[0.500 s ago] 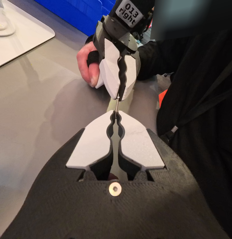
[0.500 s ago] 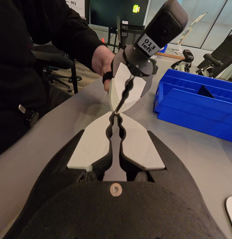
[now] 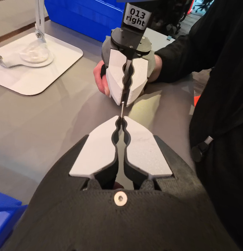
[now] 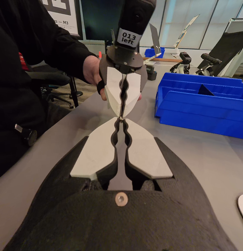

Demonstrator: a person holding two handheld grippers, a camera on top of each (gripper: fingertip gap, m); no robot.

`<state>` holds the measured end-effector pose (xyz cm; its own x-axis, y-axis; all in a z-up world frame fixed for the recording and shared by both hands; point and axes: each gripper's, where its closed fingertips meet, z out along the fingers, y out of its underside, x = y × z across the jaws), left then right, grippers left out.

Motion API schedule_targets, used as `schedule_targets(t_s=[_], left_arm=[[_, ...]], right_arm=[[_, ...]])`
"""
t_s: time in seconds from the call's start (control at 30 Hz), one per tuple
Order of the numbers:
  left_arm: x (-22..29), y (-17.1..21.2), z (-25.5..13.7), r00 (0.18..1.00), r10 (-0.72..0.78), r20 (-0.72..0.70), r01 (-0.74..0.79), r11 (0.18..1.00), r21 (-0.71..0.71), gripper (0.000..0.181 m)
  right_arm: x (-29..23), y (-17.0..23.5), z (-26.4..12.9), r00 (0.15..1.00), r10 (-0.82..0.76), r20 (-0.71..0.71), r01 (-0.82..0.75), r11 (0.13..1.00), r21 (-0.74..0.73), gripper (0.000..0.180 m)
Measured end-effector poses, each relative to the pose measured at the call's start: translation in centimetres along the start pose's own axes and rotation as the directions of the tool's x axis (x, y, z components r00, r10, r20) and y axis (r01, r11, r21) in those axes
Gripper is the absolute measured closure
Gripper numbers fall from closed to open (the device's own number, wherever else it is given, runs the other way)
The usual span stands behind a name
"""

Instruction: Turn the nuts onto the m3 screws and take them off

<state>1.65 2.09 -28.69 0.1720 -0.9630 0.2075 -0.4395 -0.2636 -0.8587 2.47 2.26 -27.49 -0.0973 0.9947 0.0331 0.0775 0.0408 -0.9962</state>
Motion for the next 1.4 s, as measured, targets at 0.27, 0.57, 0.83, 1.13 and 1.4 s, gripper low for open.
schedule_targets(t_s=[0.27, 0.57, 0.83, 1.13, 1.4], left_arm=[[-0.6, -0.8, 0.0, 0.989, 0.091, 0.118, -0.091, 0.996, -0.003, 0.180], [-1.2, -1.3, 0.0, 0.937, 0.247, 0.245, -0.235, 0.969, -0.076, 0.180], [-1.7, -1.9, -0.2, 0.836, 0.418, 0.356, -0.380, 0.909, -0.173, 0.180], [-2.2, -2.2, -0.1, 0.798, 0.459, 0.390, -0.415, 0.888, -0.197, 0.180], [-2.3, -2.4, 0.0, 0.797, 0.456, 0.396, -0.417, 0.890, -0.186, 0.180]], right_arm=[[0.9, -0.5, -0.4, 0.998, 0.045, -0.042, -0.043, 0.998, 0.042, 0.175], [1.4, -0.8, -0.7, 0.994, 0.097, -0.052, -0.093, 0.993, 0.076, 0.175], [1.9, -1.1, -1.0, 0.986, 0.160, -0.056, -0.153, 0.982, 0.114, 0.175], [2.4, -1.1, -1.1, 0.979, 0.187, -0.075, -0.177, 0.976, 0.127, 0.175], [2.6, -1.2, -1.2, 0.977, 0.197, -0.081, -0.184, 0.973, 0.140, 0.175]])
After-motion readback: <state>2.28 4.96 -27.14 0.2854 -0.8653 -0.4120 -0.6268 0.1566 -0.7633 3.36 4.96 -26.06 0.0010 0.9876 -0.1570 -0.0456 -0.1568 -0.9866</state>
